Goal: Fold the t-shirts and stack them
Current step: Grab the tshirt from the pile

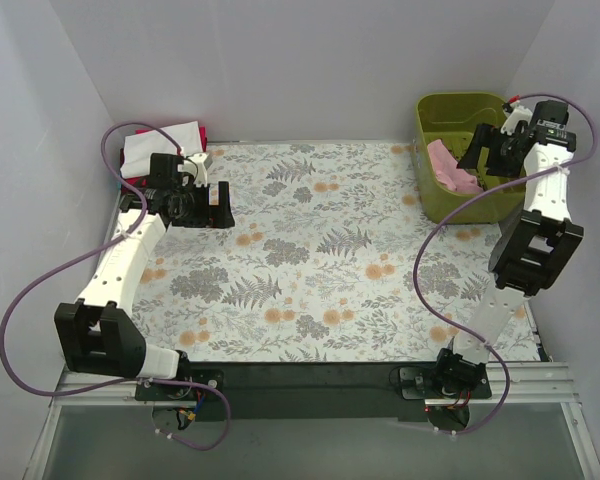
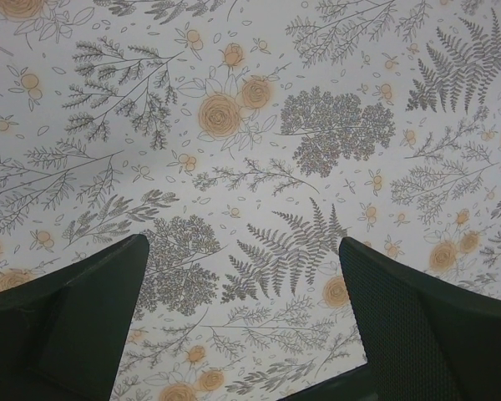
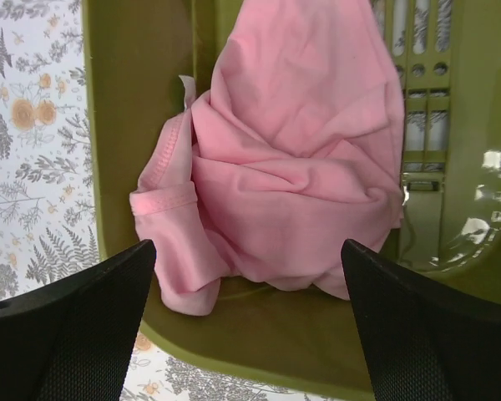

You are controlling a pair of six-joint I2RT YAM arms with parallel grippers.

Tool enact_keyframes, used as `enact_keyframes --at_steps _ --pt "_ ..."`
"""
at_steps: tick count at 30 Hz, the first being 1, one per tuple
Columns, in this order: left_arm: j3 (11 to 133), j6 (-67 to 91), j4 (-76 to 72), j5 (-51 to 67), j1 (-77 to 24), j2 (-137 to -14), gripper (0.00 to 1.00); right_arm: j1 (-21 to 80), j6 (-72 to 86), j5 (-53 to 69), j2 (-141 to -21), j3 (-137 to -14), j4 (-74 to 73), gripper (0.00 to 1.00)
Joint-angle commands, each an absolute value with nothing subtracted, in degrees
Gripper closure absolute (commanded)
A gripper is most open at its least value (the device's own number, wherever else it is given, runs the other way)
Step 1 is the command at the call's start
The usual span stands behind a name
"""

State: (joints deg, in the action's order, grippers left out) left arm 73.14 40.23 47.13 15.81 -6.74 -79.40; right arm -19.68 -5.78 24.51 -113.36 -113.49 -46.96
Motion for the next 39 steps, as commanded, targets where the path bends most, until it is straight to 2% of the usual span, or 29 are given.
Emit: enact_keyframes --at_steps 1,13,21,25,27,30,31,33,34,36,39 --pt "74.36 39.64 48.08 14.15 -6.86 -79.72 0.02 -19.25 -4.92 28.38 -114.96 -115.93 -49.13 0.02" --pt "75.76 39.73 47.90 13.71 -6.86 -83.14 0.02 -16.35 -5.62 28.22 -121.28 -114.17 -49.39 0.02" --pt "77.17 39.81 48.08 13.27 -6.86 -85.69 0.02 -13.01 -7.21 21.02 -127.52 -116.63 -49.04 0.02" --pt "77.43 39.55 48.25 12.57 -6.86 -86.04 0.02 -11.78 -7.73 14.87 -130.51 -119.96 -48.69 0.08" --pt "77.34 39.55 48.08 12.22 -6.86 -86.13 0.02 -11.69 -8.17 11.52 -132.09 -121.20 -48.69 0.16" --pt "77.43 39.55 47.90 11.95 -6.86 -86.40 0.02 -11.78 -9.14 7.39 -133.15 -122.43 -48.69 0.36" --pt "77.52 39.55 47.90 12.04 -6.86 -86.40 0.02 -11.69 -9.40 6.60 -133.07 -122.52 -48.78 0.51" --pt "77.61 39.55 47.90 12.30 -6.86 -86.57 0.02 -11.69 -10.19 6.24 -132.54 -123.04 -48.95 0.67" --pt "77.69 39.55 47.81 12.30 -6.86 -86.57 0.02 -11.78 -10.37 6.68 -132.10 -123.22 -48.96 0.83" --pt "78.04 39.55 47.90 12.65 -6.86 -86.92 0.02 -11.78 -11.07 7.55 -130.26 -124.10 -49.13 0.98" --pt "78.22 39.81 47.99 13.18 -6.86 -87.19 0.02 -11.95 -11.60 11.33 -125.70 -124.89 -48.69 0.99"
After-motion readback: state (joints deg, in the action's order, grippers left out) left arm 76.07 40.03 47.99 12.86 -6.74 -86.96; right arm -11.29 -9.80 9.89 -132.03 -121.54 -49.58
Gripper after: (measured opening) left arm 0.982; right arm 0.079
